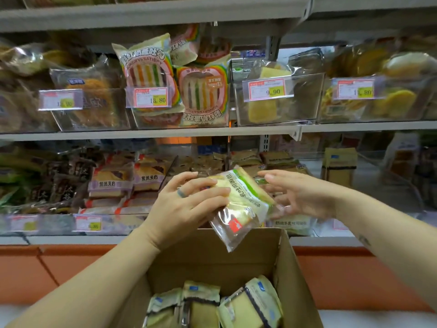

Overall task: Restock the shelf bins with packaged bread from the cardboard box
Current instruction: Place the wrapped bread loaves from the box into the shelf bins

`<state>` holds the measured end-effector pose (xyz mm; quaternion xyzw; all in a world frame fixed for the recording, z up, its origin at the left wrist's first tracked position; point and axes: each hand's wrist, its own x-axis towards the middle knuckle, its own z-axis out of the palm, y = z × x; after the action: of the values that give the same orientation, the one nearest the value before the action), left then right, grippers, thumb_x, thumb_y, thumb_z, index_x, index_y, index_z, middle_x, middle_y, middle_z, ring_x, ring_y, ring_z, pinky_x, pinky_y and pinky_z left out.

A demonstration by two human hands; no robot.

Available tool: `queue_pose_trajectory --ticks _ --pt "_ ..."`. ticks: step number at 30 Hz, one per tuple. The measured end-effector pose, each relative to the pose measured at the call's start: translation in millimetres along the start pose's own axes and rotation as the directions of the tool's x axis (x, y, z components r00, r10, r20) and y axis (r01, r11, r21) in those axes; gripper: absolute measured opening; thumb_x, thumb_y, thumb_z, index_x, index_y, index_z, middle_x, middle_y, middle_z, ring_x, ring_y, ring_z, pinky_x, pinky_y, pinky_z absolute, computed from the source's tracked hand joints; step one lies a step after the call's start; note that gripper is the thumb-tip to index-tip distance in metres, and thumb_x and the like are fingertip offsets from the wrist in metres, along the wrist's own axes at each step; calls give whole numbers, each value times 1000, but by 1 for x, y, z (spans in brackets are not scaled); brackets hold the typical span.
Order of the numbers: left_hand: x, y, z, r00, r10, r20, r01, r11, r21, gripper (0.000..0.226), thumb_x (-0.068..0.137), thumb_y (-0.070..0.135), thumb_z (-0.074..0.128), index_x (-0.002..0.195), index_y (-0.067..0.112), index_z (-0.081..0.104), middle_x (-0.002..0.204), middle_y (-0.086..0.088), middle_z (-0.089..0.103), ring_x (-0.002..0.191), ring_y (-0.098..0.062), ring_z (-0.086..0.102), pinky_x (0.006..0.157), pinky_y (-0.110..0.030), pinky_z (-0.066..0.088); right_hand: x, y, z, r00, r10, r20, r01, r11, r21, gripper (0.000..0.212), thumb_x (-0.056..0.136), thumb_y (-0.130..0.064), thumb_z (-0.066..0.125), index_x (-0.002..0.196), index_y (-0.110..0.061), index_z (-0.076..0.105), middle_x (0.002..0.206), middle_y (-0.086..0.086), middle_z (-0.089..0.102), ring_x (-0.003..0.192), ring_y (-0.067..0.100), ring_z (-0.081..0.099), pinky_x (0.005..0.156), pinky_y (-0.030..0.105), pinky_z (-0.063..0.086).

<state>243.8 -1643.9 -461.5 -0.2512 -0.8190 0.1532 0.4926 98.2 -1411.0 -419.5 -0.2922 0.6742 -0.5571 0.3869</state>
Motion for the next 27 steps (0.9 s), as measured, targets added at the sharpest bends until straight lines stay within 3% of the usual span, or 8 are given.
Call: queue_pose_trajectory --ticks 3,7,10,13,15,17,20,27 --pt "8 6 -3 999 38 -10 -39 998 -51 31 89 31 67 115 23 52 123 5 65 116 -15 57 101 -41 42 -10 -2 8 994 38 101 -35 999 -32 51 77 -32 63 126 -23 51 116 6 68 101 23 67 75 36 58" --pt "17 10 -4 998 11 69 -7 997 -71 31 89 31 63 117 23 51 127 0 63 119 -17 54 105 -43 38 -19 5 12 996 64 58 -66 997 37 37 83 -22 64 118 -19 53 102 7 73 79 19 70 63 30 58" --pt "18 11 -3 911 -324 254 318 946 68 37 85 24 65 121 24 57 139 -2 52 119 -19 56 110 -50 33 -22 11 12 983 14 -180 8 993 119 20 90 -13 61 104 -25 52 90 3 73 57 13 67 43 21 51" --pt "26 24 -8 495 -747 444 838 545 -16 37 92 22 58 129 25 53 139 2 50 114 -10 54 105 -37 41 -18 19 8 919 -12 -393 117 963 243 36 88 -8 64 118 -18 46 101 11 70 62 19 70 42 24 50" --pt "35 40 -9 300 -742 600 953 266 -146 35 96 26 53 131 23 50 127 4 57 104 -5 56 85 -21 48 -12 25 7 867 15 -497 168 932 321 50 86 -9 67 128 -14 42 108 15 68 72 23 71 45 29 52" --pt "48 59 -4 217 -603 768 976 108 -191 40 98 36 46 137 26 43 116 7 60 94 -3 62 72 -15 45 -5 31 13 823 32 -567 209 912 354 55 84 -10 70 130 -15 39 110 14 67 71 22 72 48 30 53" --pt "64 79 12 145 -447 883 966 -128 -223 56 97 52 37 147 32 23 126 6 58 88 -5 68 78 -25 44 6 42 26 783 4 -622 297 877 379 58 82 -10 72 128 -15 36 113 12 64 79 23 72 59 33 57" --pt "63 59 63 100 -569 816 746 -500 -440 48 95 20 55 140 23 41 123 1 64 102 -15 66 94 -40 52 4 50 13 824 -151 -546 245 964 102 53 84 -13 70 127 -22 39 133 5 48 108 18 59 77 33 57"
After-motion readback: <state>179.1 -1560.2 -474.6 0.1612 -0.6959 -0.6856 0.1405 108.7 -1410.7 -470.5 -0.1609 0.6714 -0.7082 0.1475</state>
